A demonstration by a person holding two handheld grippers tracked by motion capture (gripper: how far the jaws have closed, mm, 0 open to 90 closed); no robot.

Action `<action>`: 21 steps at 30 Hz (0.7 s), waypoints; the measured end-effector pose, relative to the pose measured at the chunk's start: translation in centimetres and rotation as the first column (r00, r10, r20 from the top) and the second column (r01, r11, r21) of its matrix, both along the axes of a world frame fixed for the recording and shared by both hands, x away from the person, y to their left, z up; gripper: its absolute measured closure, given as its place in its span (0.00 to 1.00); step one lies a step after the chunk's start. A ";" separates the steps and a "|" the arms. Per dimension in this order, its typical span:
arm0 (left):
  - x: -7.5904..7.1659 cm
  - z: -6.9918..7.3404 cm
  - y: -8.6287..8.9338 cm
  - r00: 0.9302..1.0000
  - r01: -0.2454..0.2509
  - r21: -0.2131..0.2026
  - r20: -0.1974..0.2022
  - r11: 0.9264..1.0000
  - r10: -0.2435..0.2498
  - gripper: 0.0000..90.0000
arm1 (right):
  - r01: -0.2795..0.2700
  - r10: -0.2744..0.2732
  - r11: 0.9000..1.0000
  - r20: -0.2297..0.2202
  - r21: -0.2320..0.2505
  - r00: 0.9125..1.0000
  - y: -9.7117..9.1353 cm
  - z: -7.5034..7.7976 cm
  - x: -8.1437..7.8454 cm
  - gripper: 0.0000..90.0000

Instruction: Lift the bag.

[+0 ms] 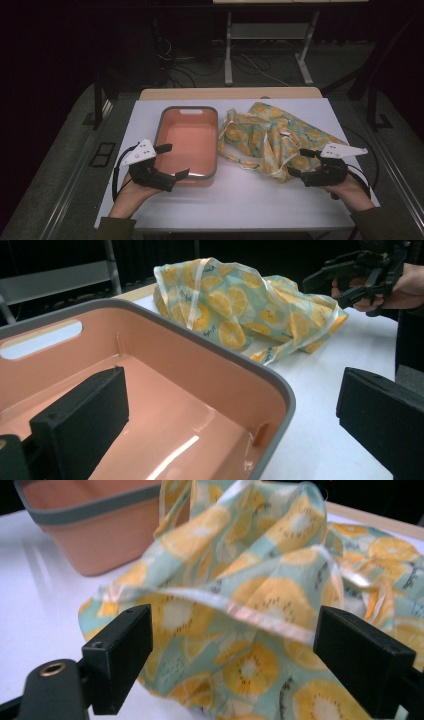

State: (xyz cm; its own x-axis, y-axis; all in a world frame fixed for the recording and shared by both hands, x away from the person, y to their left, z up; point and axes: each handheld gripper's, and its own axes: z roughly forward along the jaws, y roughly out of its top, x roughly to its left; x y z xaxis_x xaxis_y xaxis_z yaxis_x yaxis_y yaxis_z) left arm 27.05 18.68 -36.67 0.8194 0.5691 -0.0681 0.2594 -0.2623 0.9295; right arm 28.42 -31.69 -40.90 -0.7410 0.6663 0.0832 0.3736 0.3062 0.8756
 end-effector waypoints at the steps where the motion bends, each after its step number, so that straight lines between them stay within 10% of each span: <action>1: -0.1 -0.2 0.2 1.000 -0.003 0.004 0.001 1.000 0.003 0.00 | 0.003 -0.003 1.000 -0.002 0.000 1.000 0.0 -0.2 -0.1 0.17; 21: -0.6 -2.4 1.6 0.999 -0.031 0.014 -0.017 0.999 0.031 0.00 | 0.025 -0.025 1.000 0.004 -0.003 1.000 -0.6 -1.0 -0.6 0.14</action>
State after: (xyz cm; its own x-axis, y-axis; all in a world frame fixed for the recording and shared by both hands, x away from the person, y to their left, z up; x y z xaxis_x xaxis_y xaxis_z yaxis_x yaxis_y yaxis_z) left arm 26.41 20.27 -39.08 0.8003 0.5950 -0.0743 0.2838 -0.2668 0.9210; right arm 27.79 -32.30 -41.93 -0.7245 0.6848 0.0784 0.3775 0.2991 0.8764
